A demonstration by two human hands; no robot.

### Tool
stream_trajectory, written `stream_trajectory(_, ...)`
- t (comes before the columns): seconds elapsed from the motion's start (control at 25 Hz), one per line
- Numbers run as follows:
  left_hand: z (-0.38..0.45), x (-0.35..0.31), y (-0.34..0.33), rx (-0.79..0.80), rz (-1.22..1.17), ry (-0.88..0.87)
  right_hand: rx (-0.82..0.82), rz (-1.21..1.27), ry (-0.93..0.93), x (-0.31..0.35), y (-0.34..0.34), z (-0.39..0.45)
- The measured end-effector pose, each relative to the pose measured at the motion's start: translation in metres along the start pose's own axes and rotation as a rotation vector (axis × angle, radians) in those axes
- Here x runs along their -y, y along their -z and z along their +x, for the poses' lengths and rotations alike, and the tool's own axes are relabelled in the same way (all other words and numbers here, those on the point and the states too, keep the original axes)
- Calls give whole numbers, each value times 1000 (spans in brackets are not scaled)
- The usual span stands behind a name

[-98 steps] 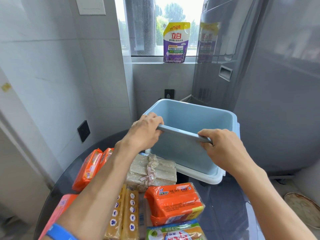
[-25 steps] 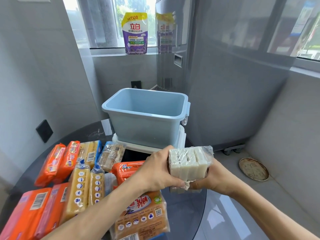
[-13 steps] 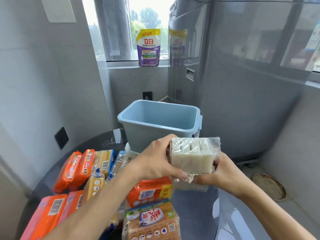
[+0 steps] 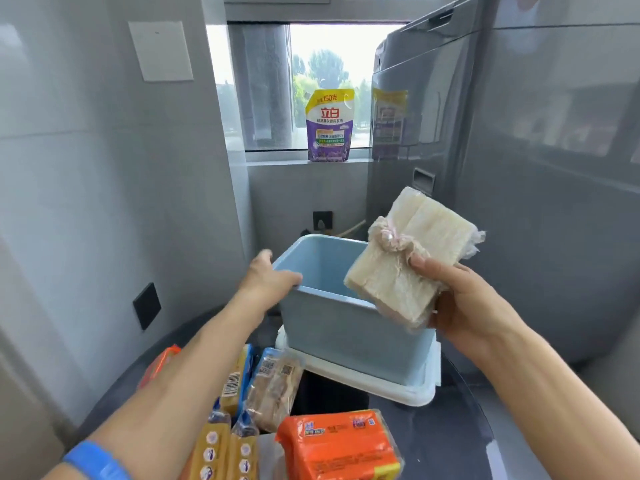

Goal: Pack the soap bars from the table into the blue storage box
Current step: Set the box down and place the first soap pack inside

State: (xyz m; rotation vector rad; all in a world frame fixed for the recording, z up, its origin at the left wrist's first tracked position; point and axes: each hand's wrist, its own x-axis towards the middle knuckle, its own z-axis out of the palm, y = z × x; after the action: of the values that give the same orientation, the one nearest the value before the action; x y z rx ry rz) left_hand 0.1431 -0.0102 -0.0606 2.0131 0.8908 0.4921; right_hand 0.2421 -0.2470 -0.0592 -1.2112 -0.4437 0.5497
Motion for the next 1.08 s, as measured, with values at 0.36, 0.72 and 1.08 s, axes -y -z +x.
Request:
stream_trajectory(0.36, -33, 50, -8, -81, -323, -54, -31, 40, -206, 14, -29, 24)
stream_trajectory(0.72, -49, 54, -12, -87, -231, -190, -180, -388, -533, -53, -78, 63)
stream_trajectory(1.08, -42, 60, -17, -125, -139, -296, 34, -1172, -543, -64, -61, 91)
